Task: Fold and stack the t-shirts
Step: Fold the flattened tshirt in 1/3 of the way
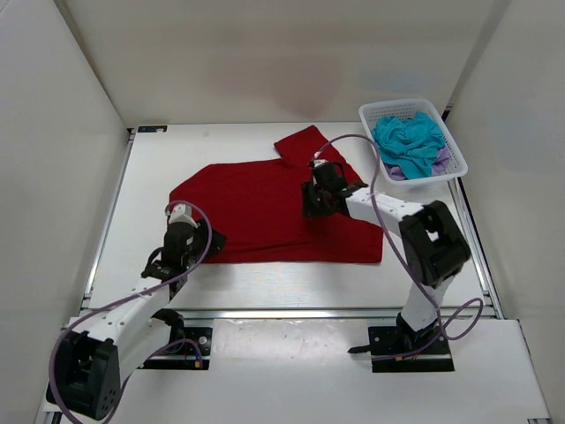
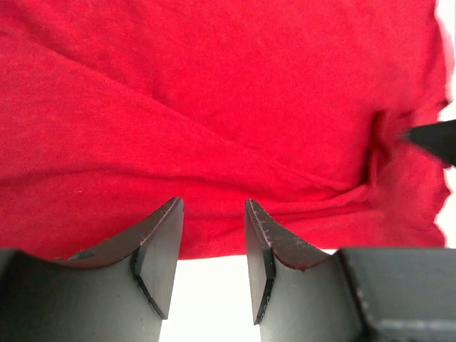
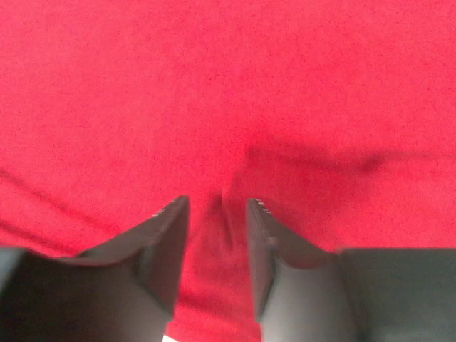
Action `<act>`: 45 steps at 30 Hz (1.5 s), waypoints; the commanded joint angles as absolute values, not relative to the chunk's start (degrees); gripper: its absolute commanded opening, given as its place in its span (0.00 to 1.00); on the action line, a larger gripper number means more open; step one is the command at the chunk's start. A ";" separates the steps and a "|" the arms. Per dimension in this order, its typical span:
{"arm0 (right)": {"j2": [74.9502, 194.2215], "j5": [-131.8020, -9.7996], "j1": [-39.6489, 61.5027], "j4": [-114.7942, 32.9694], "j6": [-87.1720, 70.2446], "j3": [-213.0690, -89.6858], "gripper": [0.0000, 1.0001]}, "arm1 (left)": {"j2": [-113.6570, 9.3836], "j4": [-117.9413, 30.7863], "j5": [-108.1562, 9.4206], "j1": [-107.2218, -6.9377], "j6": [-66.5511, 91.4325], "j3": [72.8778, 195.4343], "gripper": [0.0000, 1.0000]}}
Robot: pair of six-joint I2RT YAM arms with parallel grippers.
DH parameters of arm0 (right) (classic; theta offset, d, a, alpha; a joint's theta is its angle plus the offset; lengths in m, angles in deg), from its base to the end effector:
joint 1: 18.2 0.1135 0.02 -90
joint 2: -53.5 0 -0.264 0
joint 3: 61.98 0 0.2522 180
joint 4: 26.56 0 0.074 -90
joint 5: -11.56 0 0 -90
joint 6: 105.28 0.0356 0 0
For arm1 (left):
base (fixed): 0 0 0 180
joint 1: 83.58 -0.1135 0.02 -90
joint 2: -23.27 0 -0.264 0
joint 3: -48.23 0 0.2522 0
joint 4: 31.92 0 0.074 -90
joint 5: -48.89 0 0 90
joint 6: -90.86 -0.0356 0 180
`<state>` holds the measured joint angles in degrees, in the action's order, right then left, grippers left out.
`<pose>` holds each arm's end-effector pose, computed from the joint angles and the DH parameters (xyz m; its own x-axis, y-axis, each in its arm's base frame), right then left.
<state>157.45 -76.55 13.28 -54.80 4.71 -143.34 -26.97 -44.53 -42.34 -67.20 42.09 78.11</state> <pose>0.3283 0.2024 0.1879 -0.8058 -0.0928 -0.5848 -0.2811 0.9292 0.2400 0.1720 -0.0514 0.1691 -0.5899 -0.5134 -0.6233 -0.1191 0.8187 -0.5617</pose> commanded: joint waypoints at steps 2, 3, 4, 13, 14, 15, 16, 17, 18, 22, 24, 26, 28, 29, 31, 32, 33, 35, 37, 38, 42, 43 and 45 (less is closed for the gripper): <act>144.49 -75.28 11.16 -48.42 6.60 -134.66 0.43 | -34.18 -50.07 -33.47 -57.15 37.43 86.41 0.50; 142.82 -74.41 10.72 -47.97 6.95 -133.33 0.42 | -35.43 -50.16 -33.37 -55.91 37.16 87.64 0.50; 141.76 -73.88 10.19 -47.44 7.57 -131.05 0.38 | -38.14 -49.55 -33.29 -53.89 37.07 88.09 0.49; 141.05 -74.48 11.86 -46.56 9.33 -116.54 0.00 | -53.37 -46.31 -32.30 -47.45 37.94 89.34 0.43; 140.78 -74.75 12.12 -46.99 9.51 -114.87 0.00 | -53.46 -44.38 -35.54 -48.94 38.65 88.54 0.43; 139.82 -74.92 12.73 -46.56 9.68 -112.94 0.01 | -52.68 -43.32 -37.74 -49.73 39.79 86.35 0.43; 138.51 -75.10 12.74 -46.30 10.12 -111.09 0.00 | -51.62 -43.92 -37.68 -49.92 39.62 84.51 0.42; 138.06 -75.01 13.00 -46.47 10.47 -110.03 0.00 | -50.66 -43.84 -36.98 -49.22 40.06 83.62 0.42; 135.97 -75.45 13.09 -46.56 10.65 -108.63 0.00 | -49.08 -44.01 -36.80 -48.95 40.41 81.87 0.43; 128.67 -74.05 13.79 -48.49 12.84 -103.08 0.00 | -41.88 -47.94 -39.17 -48.16 41.73 77.28 0.43; 126.11 -73.17 13.36 -49.37 12.85 -101.59 0.00 | -37.93 -49.02 -40.65 -47.89 42.87 75.36 0.45; 123.39 -71.86 12.39 -50.42 12.24 -102.89 0.05 | -34.58 -51.38 -41.54 -49.56 42.09 77.26 0.47; 122.24 -70.37 11.60 -50.07 11.88 -103.86 0.12 | -34.30 -53.14 -41.81 -52.02 40.16 81.47 0.53; 121.10 -69.22 11.16 -49.72 11.44 -104.56 0.16 | -34.47 -54.46 -41.37 -54.38 38.15 85.33 0.55; 119.43 -68.42 11.51 -48.67 11.61 -105.45 0.20 | -36.66 -54.74 -41.98 -59.39 36.46 90.17 0.57; 118.99 -68.42 11.77 -48.49 11.44 -105.89 0.22 | -37.45 -53.95 -44.60 -64.54 36.46 92.72 0.57; 118.72 -68.42 12.29 -48.23 11.09 -105.80 0.22 | -39.81 -52.90 -47.06 -69.12 35.85 95.53 0.58; 118.98 -67.20 12.82 -47.79 11.18 -105.63 0.21 | -43.95 -52.10 -45.51 -73.97 36.11 99.84 0.57; 118.98 -66.40 13.44 -46.91 11.09 -104.84 0.18 | -50.79 -51.13 -42.52 -78.03 35.49 103.54 0.59; 118.81 -65.44 13.88 -46.82 11.09 -104.23 0.15 | -54.74 -50.70 -43.21 -81.09 36.27 105.73 0.59; 117.14 -64.91 16.42 -44.63 12.14 -102.03 0.14 | -65.30 -48.31 -43.50 -86.92 38.49 112.84 0.58; 116.62 -63.95 17.04 -43.84 12.23 -101.59 0.14 | -66.98 -48.32 -41.22 -86.66 37.78 115.40 0.59; 116.26 -63.07 18.01 -42.52 12.67 -100.88 0.14 | -70.76 -48.76 -41.37 -86.66 36.38 118.66 0.60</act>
<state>117.93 -65.25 16.80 -46.40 11.94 -101.74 -68.78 -48.66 -42.32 -87.13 37.92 113.78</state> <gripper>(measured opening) 0.142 0.592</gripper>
